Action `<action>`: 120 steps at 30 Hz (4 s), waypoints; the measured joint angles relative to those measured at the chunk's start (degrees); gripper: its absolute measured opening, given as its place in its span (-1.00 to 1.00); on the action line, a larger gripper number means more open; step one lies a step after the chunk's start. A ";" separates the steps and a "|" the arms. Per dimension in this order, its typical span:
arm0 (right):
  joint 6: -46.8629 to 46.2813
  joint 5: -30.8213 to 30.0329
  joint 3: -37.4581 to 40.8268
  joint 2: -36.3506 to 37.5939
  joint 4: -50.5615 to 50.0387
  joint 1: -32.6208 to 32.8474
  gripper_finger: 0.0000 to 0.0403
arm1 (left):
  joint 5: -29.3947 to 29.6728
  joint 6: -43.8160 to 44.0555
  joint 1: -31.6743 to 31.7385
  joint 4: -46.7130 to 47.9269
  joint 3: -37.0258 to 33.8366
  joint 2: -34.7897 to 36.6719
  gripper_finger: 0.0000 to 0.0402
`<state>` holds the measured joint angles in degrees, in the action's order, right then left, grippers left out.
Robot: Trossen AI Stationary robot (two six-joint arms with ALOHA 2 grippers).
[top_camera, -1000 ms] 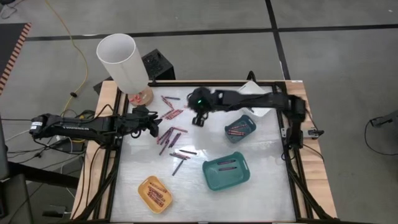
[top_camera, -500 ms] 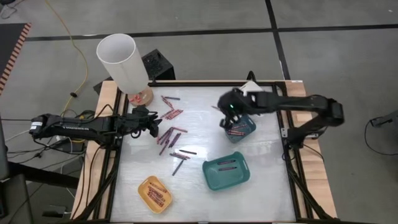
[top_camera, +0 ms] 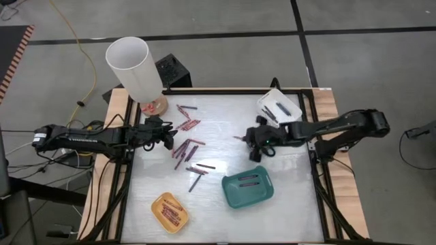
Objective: Sort crayons
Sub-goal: Put the red crayon into the yellow bin
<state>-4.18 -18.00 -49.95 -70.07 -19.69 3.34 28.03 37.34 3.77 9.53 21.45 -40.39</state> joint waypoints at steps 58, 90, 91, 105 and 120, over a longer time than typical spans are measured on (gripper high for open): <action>2.89 77.04 -83.80 -78.44 29.26 3.99 -0.99 | -1.88 -3.05 1.52 -0.81 0.26 0.10 -0.25; -6.36 69.90 -83.82 -83.86 36.53 2.44 -0.99 | -3.81 -5.64 7.97 -1.55 0.39 5.19 -0.25; -6.37 69.41 -83.80 -83.86 36.00 2.60 -0.99 | -3.76 -5.64 7.96 -1.60 0.39 5.19 -0.25; -6.35 65.15 -83.80 -83.86 31.84 3.29 -0.99 | -3.72 -5.35 7.96 -1.74 0.37 5.19 -0.25; -8.00 66.09 -83.80 -83.88 29.96 3.51 -0.99 | -3.37 -5.66 7.93 -3.66 0.35 5.19 -0.25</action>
<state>-12.19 48.09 -133.75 -153.95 10.27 6.85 24.67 31.68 11.70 5.87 21.80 -35.20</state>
